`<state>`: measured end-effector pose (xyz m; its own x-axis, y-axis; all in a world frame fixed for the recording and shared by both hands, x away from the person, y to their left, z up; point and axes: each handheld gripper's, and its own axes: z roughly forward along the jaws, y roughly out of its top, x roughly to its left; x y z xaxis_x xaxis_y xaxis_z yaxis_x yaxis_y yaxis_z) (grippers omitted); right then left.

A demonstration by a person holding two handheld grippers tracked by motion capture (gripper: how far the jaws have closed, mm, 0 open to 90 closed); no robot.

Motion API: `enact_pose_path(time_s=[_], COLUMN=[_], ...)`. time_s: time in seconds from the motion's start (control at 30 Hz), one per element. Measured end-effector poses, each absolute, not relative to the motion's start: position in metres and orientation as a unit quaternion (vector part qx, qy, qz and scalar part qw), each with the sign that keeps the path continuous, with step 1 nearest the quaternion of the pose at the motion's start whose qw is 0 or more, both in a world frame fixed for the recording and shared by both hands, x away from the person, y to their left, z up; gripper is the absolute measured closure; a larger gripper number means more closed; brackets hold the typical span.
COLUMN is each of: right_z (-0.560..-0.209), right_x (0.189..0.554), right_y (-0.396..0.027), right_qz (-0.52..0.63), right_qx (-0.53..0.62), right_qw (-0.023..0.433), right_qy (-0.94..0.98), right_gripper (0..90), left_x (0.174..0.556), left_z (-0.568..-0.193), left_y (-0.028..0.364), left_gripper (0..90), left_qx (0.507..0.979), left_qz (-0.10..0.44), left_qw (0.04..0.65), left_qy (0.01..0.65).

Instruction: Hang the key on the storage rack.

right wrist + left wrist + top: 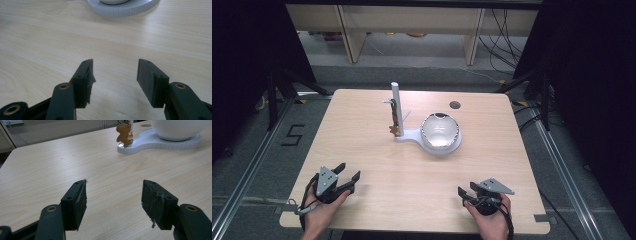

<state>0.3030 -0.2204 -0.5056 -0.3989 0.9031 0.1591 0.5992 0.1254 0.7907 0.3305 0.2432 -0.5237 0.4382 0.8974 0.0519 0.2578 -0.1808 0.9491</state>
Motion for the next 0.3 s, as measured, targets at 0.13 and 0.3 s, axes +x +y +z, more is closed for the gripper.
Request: enact_pose_path(time_s=[0.13, 0.3], right_z=[-0.5064, -0.5083], right_x=[0.3031, 0.3038], right_y=[-0.2207, -0.2201], right_qz=[0.414, 0.424], right_qx=[0.517, 0.515], right_qw=[0.185, 0.177], right_qy=[0.726, 0.723], right_gripper=[47.5, 47.3], left_x=[0.3294, 0.3289], left_z=[-0.5239, -0.5234], left_y=[0.2430, 0.2413], left_gripper=[36.2, 35.9], left_qx=[0.690, 0.696], left_qz=[0.335, 0.339], left_qw=[0.489, 0.479], left_qy=[0.416, 0.414])
